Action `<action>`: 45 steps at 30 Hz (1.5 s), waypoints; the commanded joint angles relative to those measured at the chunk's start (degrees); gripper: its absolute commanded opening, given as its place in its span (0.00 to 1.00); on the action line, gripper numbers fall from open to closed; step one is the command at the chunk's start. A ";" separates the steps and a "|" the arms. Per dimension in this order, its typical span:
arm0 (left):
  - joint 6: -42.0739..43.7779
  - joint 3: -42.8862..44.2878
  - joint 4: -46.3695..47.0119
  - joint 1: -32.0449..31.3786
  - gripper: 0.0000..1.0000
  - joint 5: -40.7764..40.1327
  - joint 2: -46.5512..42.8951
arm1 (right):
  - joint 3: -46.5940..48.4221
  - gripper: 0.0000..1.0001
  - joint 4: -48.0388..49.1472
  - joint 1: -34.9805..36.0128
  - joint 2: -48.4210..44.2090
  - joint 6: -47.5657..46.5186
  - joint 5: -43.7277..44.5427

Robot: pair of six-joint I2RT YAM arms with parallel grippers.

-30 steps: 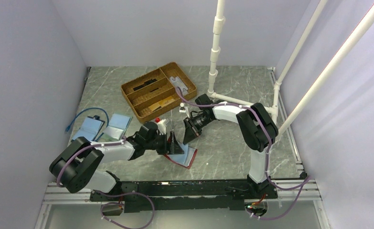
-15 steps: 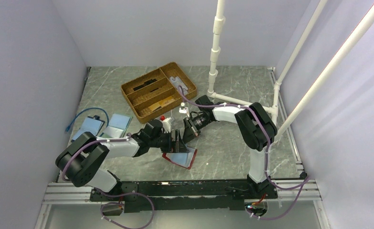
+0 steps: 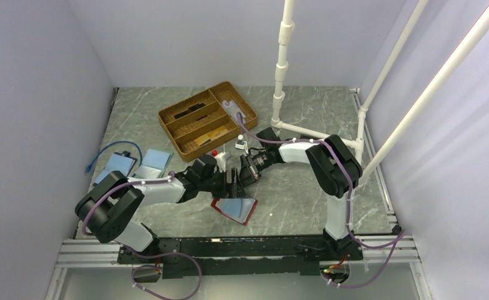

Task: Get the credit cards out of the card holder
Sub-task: Remove the credit card from the card holder.

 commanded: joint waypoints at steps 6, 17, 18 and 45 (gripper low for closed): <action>1.30 2.93 -8.30 -0.71 0.76 -5.75 0.74 | -1.20 0.14 7.07 -0.18 0.59 8.15 -1.59; 4.04 5.10 -17.42 -0.77 0.36 -8.07 -1.34 | -0.46 0.25 5.01 -0.17 0.22 6.10 -0.52; 4.17 5.22 -18.10 -0.71 0.33 -8.14 -1.50 | 0.04 0.30 4.03 -0.16 0.04 5.06 -0.33; -8.03 -1.91 14.62 9.56 0.21 12.50 5.31 | -0.14 0.10 -10.08 9.92 -14.77 -37.24 35.49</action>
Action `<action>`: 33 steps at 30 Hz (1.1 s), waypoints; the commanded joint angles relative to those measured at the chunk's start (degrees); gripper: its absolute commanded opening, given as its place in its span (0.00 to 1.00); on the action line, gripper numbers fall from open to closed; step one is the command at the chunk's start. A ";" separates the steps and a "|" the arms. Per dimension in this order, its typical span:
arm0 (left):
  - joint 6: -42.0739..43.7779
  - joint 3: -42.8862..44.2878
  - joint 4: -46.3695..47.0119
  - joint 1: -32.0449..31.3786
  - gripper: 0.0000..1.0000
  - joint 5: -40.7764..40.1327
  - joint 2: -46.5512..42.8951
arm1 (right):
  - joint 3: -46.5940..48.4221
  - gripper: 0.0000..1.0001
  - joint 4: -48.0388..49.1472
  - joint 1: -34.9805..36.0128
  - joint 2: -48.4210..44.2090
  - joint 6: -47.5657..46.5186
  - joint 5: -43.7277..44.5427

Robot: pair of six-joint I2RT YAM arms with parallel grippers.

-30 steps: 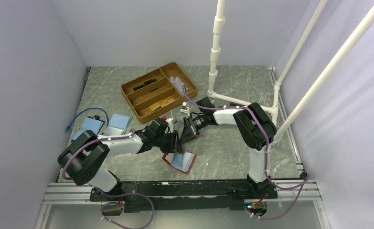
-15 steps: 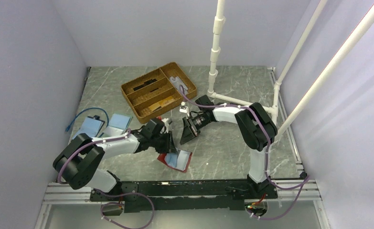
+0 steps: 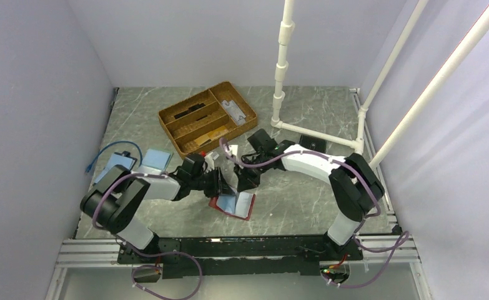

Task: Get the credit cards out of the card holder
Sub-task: Remove the credit card from the card holder.

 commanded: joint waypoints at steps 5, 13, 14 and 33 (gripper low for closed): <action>-3.66 2.19 11.86 2.41 0.22 4.16 5.26 | 4.35 0.04 -2.99 2.56 6.59 -3.59 13.79; -4.76 1.17 14.87 3.74 0.37 5.41 6.78 | 4.96 0.01 -2.87 3.87 9.79 -1.83 11.47; -4.81 0.94 14.96 3.79 0.41 5.45 6.63 | 4.85 0.01 -2.18 4.11 9.94 -1.11 11.30; 6.01 -3.14 -16.69 5.33 0.99 -6.85 -23.17 | 4.44 0.02 7.20 3.62 12.12 16.73 1.02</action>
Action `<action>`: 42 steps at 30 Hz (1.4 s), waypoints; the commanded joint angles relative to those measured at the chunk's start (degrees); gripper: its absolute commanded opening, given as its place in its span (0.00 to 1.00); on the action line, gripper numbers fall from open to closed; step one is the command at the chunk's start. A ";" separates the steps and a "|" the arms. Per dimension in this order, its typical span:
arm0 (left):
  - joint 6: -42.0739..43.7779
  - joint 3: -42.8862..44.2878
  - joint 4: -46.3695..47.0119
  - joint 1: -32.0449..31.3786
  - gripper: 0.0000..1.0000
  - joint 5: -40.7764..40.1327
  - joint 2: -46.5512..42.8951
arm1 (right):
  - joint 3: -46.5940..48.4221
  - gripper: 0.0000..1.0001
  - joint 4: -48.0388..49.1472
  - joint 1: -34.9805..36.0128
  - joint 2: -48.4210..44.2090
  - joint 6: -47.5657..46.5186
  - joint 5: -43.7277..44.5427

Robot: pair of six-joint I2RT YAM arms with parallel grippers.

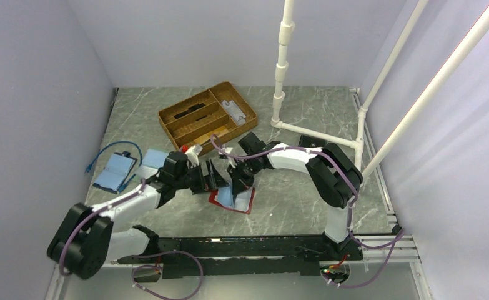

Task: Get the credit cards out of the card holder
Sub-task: Remove the credit card from the card holder.

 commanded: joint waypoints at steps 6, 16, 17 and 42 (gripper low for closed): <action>4.35 0.70 -20.18 0.24 1.00 -7.94 -16.69 | 2.16 0.02 9.13 -0.11 2.90 14.16 -5.11; -1.46 -1.04 -5.73 -0.30 0.57 5.81 -17.15 | 5.17 0.02 7.72 0.15 7.32 14.64 -4.74; -1.84 -0.82 -3.75 -0.98 0.52 6.08 -15.04 | 5.43 0.02 7.25 0.08 7.21 14.03 -5.04; -0.99 -1.81 16.04 -4.25 0.37 2.90 14.62 | 9.05 0.08 -8.36 -6.23 0.08 -5.46 -5.52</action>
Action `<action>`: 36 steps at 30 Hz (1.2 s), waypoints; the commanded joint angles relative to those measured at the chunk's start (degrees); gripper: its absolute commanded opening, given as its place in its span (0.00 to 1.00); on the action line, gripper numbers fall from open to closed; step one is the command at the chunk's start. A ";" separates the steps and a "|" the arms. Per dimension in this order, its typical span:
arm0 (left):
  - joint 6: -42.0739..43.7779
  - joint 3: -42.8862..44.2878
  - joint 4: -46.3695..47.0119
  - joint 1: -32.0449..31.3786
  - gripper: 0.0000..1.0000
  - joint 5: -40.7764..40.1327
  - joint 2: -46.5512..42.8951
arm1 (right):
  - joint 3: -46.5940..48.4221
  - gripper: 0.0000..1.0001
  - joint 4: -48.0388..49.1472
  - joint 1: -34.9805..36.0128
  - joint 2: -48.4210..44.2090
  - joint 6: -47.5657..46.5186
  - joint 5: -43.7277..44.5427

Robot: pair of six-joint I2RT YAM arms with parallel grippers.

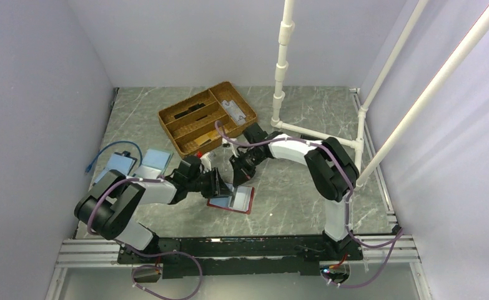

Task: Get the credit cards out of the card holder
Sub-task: Remove the credit card from the card holder.

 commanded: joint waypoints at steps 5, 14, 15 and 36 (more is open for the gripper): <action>1.62 -1.04 1.96 0.24 0.44 -0.54 -2.77 | 3.94 0.10 -10.75 -3.23 -7.92 -16.33 1.01; 2.19 -1.49 -0.72 0.67 0.48 -1.24 -6.34 | 0.38 0.20 -14.92 -4.22 -20.20 -28.98 0.26; 2.11 -1.51 -0.95 0.65 0.49 -1.50 -6.73 | -0.38 0.21 -14.60 -4.43 -21.59 -29.69 -0.24; -0.93 -2.89 -0.06 0.81 0.56 -3.85 -9.75 | -15.46 0.57 -9.25 -4.60 -37.66 -49.73 -6.82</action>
